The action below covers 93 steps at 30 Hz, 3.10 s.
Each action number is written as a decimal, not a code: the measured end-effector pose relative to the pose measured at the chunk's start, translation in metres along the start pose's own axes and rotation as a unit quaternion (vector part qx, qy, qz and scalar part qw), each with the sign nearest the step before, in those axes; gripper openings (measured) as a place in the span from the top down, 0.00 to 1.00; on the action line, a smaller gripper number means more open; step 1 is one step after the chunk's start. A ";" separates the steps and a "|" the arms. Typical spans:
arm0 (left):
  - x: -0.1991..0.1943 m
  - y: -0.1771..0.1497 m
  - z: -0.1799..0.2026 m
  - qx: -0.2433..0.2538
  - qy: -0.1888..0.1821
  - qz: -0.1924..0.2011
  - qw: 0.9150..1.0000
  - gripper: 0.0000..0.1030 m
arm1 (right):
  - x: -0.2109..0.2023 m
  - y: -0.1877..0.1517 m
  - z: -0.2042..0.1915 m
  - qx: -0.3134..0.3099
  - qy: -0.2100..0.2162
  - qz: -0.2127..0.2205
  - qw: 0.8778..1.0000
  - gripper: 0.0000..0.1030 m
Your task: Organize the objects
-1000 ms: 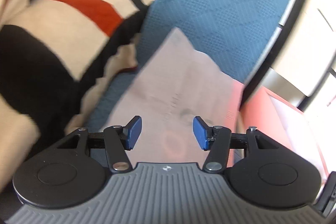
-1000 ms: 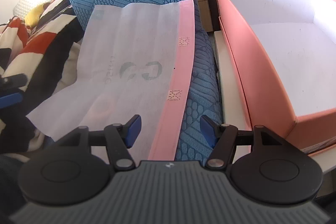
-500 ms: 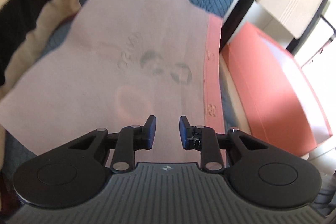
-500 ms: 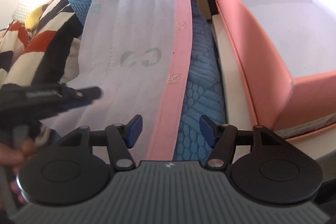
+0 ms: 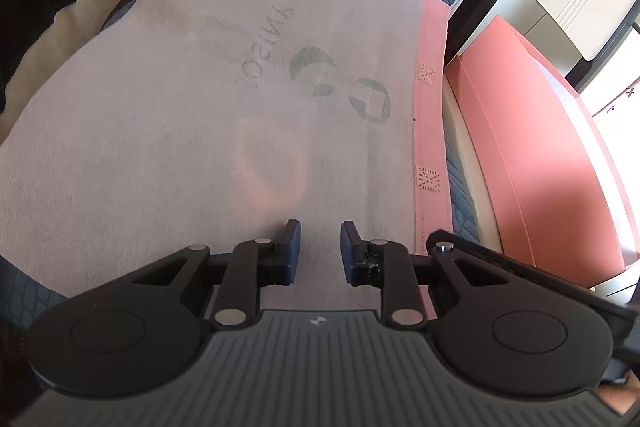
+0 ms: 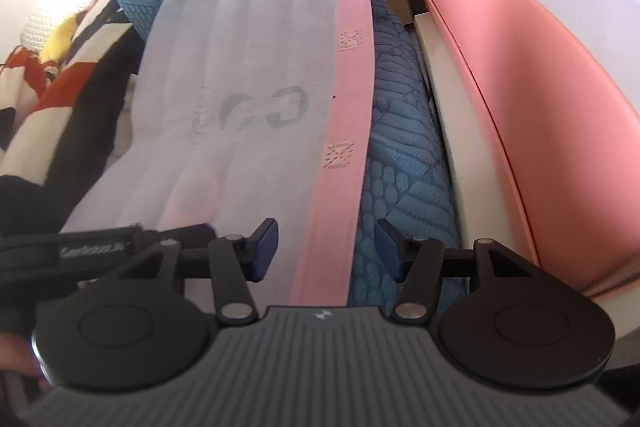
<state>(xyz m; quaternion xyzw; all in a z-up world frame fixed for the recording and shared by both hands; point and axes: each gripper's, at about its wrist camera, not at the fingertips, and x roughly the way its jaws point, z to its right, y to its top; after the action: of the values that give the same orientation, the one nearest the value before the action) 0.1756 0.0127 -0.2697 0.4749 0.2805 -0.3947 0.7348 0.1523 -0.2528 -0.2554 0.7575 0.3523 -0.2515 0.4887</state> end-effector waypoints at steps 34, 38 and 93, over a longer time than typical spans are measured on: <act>0.000 0.008 -0.010 -0.049 -0.057 -0.011 0.997 0.73 | 0.007 0.022 -0.018 0.030 0.063 0.007 0.997 0.89; -0.010 0.010 -0.004 -0.045 -0.116 -0.009 0.992 0.71 | 0.009 0.023 -0.020 0.022 0.048 -0.002 0.999 0.90; 0.000 0.000 -0.028 -0.112 -0.100 -0.031 0.988 0.86 | 0.023 0.024 -0.035 0.034 0.084 -0.026 0.996 0.70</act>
<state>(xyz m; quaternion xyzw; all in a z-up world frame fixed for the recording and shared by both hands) 0.1746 0.0381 -0.2812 0.3391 0.2625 -0.4289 0.7951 0.1868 -0.2207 -0.2446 0.7828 0.4030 -0.2112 0.4245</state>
